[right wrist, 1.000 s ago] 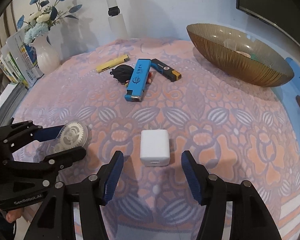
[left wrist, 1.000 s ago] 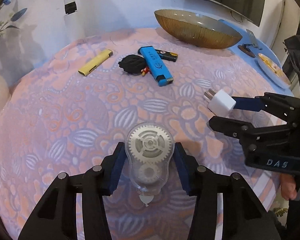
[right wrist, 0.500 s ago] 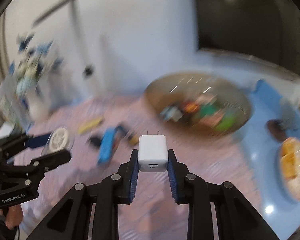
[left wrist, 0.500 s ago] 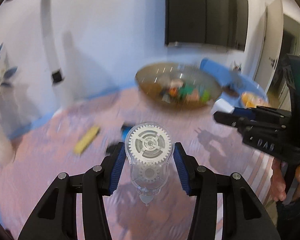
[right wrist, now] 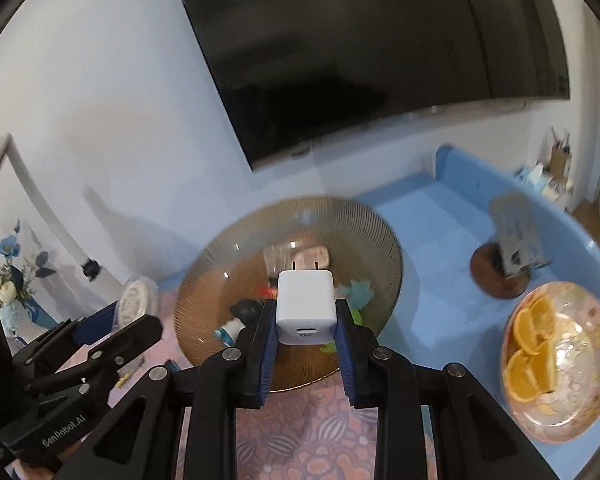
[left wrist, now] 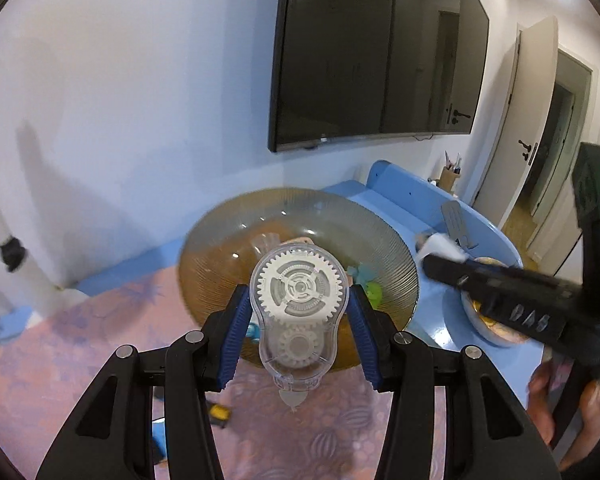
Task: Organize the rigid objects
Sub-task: 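Carry the tape dispenser and charger into the brown bowl and release both, then grasp the yellow lighter with the left gripper while the right grasps the blue USB stick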
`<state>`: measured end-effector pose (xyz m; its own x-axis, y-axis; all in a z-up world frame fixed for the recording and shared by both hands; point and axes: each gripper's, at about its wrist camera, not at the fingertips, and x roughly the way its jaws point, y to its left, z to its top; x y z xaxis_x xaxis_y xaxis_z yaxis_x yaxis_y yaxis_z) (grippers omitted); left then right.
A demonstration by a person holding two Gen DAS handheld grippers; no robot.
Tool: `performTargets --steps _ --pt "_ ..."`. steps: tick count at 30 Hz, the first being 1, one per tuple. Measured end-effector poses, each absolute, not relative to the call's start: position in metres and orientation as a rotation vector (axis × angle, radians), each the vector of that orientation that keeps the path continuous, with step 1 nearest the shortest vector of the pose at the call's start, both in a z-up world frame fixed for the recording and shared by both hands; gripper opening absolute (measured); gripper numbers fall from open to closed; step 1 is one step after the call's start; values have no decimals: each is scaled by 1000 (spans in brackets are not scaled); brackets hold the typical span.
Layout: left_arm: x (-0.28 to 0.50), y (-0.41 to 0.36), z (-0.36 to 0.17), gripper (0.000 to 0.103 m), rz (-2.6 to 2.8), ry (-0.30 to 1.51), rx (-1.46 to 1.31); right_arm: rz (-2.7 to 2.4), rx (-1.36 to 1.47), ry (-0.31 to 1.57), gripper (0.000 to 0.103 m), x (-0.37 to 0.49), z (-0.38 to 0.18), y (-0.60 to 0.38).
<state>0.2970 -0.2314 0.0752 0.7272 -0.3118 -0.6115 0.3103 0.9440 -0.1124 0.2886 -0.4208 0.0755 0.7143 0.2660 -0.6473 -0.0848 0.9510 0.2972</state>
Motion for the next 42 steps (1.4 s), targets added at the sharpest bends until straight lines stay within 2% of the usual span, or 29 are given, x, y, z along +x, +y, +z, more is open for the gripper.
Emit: performTargets --steps 5,6,7,10,12,14,15,16,18,20,23,25,27,30,35,38,42 --pt "314 -240 57 48 -331 708 -42 213 219 837 26 311 50 -405" --pt "317 -241 55 59 -331 716 -43 215 222 843 27 312 48 -405" --pt "316 -240 54 64 -319 720 -38 211 227 851 28 312 48 -407" --pt "303 -227 64 68 -322 691 -30 198 245 824 28 301 55 -417" --pt "288 -211 75 77 -317 679 -46 190 236 797 29 290 65 -423" --pt "266 -191 86 80 -306 641 -72 190 216 762 30 275 79 -423" --pt "258 -183 91 81 -296 630 -80 199 211 749 36 270 84 -420" --pt "249 -175 95 81 -283 620 -89 226 202 725 49 260 93 -414" --pt "225 -154 104 81 -249 596 -101 273 178 685 64 242 104 -400" --pt "200 -134 106 85 -202 574 -110 350 120 648 64 220 112 -372" --pt "166 -104 94 102 -119 559 -135 428 44 640 66 198 107 -330" --pt "145 -87 80 102 3 519 -118 487 11 661 77 187 88 -301" --pt "127 -69 55 102 156 508 -70 547 47 724 78 186 62 -282" --pt "117 -46 16 102 221 605 -63 532 61 813 78 194 19 -262" --pt "100 -25 -21 102 244 632 -122 426 75 886 78 200 -29 -258" --pt "104 -19 -27 102 256 683 -145 362 55 959 78 213 -40 -261" --pt "108 -24 -32 102 264 738 -135 382 107 938 78 210 -39 -274"
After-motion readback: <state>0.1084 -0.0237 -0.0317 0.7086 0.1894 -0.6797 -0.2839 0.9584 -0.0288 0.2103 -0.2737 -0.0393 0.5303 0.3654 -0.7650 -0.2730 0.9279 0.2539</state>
